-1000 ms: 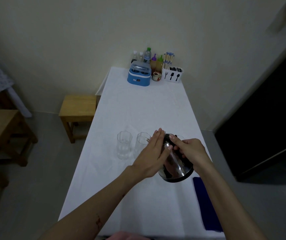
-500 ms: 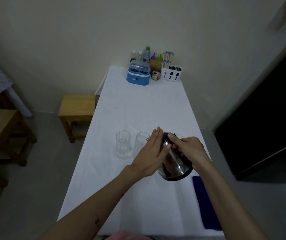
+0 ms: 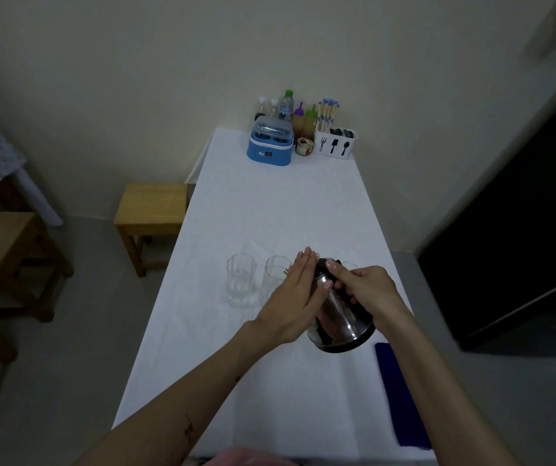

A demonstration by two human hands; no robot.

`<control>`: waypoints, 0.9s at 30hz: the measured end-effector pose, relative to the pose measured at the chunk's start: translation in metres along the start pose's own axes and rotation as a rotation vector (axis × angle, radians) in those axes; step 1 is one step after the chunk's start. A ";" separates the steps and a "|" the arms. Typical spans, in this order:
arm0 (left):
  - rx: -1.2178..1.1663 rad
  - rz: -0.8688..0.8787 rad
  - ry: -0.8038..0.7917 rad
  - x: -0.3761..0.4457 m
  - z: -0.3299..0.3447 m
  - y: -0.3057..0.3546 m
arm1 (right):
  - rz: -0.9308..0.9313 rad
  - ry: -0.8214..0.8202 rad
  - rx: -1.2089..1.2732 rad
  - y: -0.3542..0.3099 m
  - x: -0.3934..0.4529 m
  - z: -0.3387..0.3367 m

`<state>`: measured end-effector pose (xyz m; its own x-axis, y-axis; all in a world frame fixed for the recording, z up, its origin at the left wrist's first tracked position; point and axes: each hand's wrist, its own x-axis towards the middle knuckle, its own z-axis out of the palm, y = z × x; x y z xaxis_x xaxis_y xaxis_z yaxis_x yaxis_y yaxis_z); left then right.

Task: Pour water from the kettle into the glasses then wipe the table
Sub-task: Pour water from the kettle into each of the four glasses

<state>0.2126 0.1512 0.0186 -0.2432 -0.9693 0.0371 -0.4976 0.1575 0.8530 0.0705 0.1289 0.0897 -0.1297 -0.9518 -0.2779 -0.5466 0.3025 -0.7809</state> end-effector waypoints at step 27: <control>0.015 0.021 -0.005 0.001 -0.001 -0.001 | 0.012 0.026 0.060 0.004 -0.002 0.002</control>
<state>0.2140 0.1503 0.0187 -0.2585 -0.9646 0.0524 -0.5046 0.1811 0.8442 0.0702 0.1325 0.0857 -0.1580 -0.9488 -0.2736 -0.4943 0.3159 -0.8099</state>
